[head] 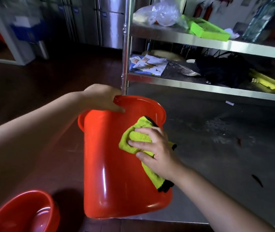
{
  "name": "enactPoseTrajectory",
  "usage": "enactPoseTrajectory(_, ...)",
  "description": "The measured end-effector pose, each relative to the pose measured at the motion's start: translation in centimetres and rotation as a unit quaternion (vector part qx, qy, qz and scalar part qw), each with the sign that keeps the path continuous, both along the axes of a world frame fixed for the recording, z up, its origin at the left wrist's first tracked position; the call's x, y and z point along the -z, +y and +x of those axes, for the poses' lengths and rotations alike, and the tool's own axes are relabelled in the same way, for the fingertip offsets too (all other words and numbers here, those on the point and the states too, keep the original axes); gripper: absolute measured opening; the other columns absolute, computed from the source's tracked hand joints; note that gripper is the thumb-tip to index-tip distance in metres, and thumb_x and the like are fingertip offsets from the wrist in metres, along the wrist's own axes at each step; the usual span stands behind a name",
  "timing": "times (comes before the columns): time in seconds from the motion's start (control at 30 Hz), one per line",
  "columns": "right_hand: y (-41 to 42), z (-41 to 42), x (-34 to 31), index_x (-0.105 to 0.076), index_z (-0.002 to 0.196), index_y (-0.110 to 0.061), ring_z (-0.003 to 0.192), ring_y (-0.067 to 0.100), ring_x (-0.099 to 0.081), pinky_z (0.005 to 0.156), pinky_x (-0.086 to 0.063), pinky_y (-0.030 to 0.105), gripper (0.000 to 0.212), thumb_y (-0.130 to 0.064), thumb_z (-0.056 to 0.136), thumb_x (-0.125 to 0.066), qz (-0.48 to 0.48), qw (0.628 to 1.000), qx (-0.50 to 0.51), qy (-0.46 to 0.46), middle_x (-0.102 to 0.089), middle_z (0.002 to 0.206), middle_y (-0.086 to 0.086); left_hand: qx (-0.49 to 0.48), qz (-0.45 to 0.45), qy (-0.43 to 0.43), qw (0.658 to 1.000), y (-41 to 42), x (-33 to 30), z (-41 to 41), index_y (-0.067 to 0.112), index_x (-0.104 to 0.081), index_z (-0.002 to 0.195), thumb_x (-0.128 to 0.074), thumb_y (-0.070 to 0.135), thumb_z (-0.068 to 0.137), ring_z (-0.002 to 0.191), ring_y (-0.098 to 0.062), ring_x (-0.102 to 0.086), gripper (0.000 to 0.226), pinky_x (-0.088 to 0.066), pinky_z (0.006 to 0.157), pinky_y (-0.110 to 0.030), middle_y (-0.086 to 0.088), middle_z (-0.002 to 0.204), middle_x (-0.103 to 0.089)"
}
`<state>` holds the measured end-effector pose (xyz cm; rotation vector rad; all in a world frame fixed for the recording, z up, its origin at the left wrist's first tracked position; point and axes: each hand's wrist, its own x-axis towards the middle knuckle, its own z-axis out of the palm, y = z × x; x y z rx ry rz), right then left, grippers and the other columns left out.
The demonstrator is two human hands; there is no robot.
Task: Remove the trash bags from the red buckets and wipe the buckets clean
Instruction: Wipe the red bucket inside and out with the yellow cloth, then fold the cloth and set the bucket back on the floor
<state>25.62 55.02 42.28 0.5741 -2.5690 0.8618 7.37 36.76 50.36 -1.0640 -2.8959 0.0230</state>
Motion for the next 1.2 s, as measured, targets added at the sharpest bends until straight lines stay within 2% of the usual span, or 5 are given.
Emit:
enactPoseTrajectory(0.13, 0.9, 1.0, 0.6, -0.066, 0.114, -0.033, 0.126, 0.013, -0.036, 0.106, -0.030, 0.035, 0.032, -0.023, 0.085, -0.056, -0.059, 0.998, 0.026, -0.002, -0.045, 0.129, -0.016, -0.001, 0.037, -0.049, 0.998, 1.2, -0.9, 0.4, 0.022, -0.058, 0.095, -0.066, 0.056, 0.075, 0.074, -0.016, -0.050, 0.041, -0.031, 0.057, -0.026, 0.005, 0.080, -0.056)
enactPoseTrajectory(0.37, 5.1, 2.8, 3.5, -0.068, 0.111, -0.027, 0.118, -0.004, -0.043, 0.099, -0.032, 0.010, 0.033, -0.028, 0.079, -0.060, -0.180, 0.967, 0.182, -0.005, -0.050, 0.124, -0.016, 0.006, 0.102, 0.103, 0.989, 2.8, -3.4, 0.6, 0.018, -0.063, 0.090, -0.066, 0.062, 0.070, 0.083, -0.028, -0.061, 0.048, -0.031, 0.061, -0.029, -0.004, 0.082, -0.066)
enactPoseTrajectory(0.6, 6.1, 5.4, 3.1, -0.059, 0.114, -0.039, 0.114, -0.008, -0.050, 0.092, -0.038, 0.007, 0.049, -0.001, 0.084, -0.066, -0.301, 0.927, 0.203, -0.096, -0.054, 0.128, -0.010, 0.099, 0.164, 0.258, 0.947, 5.0, -2.2, 2.6, 0.014, -0.067, 0.095, -0.074, 0.055, 0.064, 0.080, -0.029, -0.063, 0.052, -0.032, 0.076, -0.034, -0.008, 0.074, -0.065)
enactPoseTrajectory(0.73, 5.9, 6.5, 3.5, -0.053, 0.125, -0.048, 0.120, 0.001, -0.051, 0.100, -0.041, 0.019, 0.063, -0.003, 0.084, -0.066, -0.336, 0.914, 0.198, -0.108, -0.055, 0.129, -0.015, 0.129, 0.160, 0.322, 0.924, 5.6, 0.9, 4.0, 0.010, -0.066, 0.090, -0.069, 0.054, 0.065, 0.071, -0.026, -0.063, 0.051, -0.027, 0.070, -0.035, -0.004, 0.068, -0.067)
enactPoseTrajectory(1.2, 1.0, 9.0, 4.2, -0.046, 0.129, -0.032, 0.125, 0.006, -0.045, 0.105, -0.033, 0.016, 0.063, -0.020, 0.071, -0.064, -0.139, 0.943, 0.266, 0.146, -0.030, 0.136, -0.019, 0.120, 0.166, 0.344, 0.916, 3.5, 8.4, 6.2, 0.015, -0.062, 0.092, -0.067, 0.037, 0.076, 0.076, -0.027, -0.058, 0.028, -0.032, 0.071, -0.037, -0.001, 0.071, -0.061)
